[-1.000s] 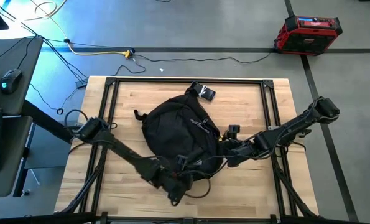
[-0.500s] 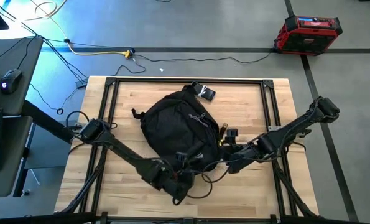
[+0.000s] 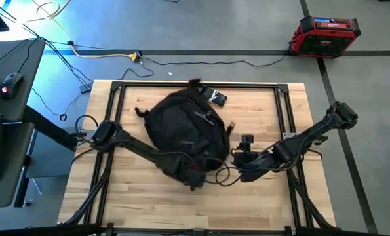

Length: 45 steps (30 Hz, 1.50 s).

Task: Unpack backpack
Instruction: Put the cellphone into the backpack

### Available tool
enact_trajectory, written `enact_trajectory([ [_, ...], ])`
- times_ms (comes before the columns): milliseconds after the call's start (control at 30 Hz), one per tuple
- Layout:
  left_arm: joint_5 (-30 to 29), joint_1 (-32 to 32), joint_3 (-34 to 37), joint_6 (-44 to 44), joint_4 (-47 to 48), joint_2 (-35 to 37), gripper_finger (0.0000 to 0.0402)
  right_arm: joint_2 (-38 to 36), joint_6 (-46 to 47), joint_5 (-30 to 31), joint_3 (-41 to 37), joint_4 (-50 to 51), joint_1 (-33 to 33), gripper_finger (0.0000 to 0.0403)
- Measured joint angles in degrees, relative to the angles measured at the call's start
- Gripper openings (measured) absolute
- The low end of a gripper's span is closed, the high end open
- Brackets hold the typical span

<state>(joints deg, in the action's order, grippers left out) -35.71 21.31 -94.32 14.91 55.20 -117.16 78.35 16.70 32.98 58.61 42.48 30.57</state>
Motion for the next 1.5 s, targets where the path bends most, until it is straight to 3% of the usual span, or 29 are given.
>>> enact_trajectory([
  [67,-3.14,-0.87,0.0,4.8,8.45,0.02,0.0018,0.04,0.09,3.63,-2.01,-0.82,-0.28,0.0234],
  [167,-7.53,-1.16,0.02,14.63,22.31,0.02,0.001,0.04,1.26,8.01,-5.0,-3.36,-1.84,0.0234],
  [267,-9.43,-1.08,0.14,26.09,35.23,0.02,0.0002,0.04,1.26,7.3,-7.81,-8.36,-6.96,0.0234],
  [433,-6.17,-0.14,5.93,28.69,28.18,4.13,0.0001,0.04,-5.81,-1.53,-12.68,-20.67,-22.24,0.0234],
  [600,-6.82,1.58,12.69,35.69,27.68,6.14,0.0,0.9,-13.95,-16.88,-18.74,-40.36,-39.18,0.0234],
  [733,-7.03,3.27,16.74,40.61,27.73,6.8,0.0,3.38,-18.3,-20.1,-21.01,-50.33,-48.05,0.0234],
  [933,-7.65,4.96,17.88,44.45,27.07,6.88,0.0,10.57,-23.97,-30.74,-15.58,-50.65,-57.03,0.0264],
  [1100,-3.09,5.55,17.86,43.23,26.04,9.92,0.0,19.56,-31.4,-31.62,-7.99,-46.4,-61.89,0.0319],
  [1233,-2.88,6.16,17.88,42.89,25.76,13.75,0.0,25.96,-38.15,-32.09,-0.2,-39.05,-65.02,0.0354],
  [1367,-3.49,6.25,17.88,42.85,24.61,17.69,0.0,31.35,-41.58,-35.12,6.54,-31.51,-67.91,0.0369],
  [1500,-4.32,6.11,17.88,41.49,21.86,21.07,0.0,34.66,-43.19,-35.63,10.25,-30.46,-69.73,0.0371],
])
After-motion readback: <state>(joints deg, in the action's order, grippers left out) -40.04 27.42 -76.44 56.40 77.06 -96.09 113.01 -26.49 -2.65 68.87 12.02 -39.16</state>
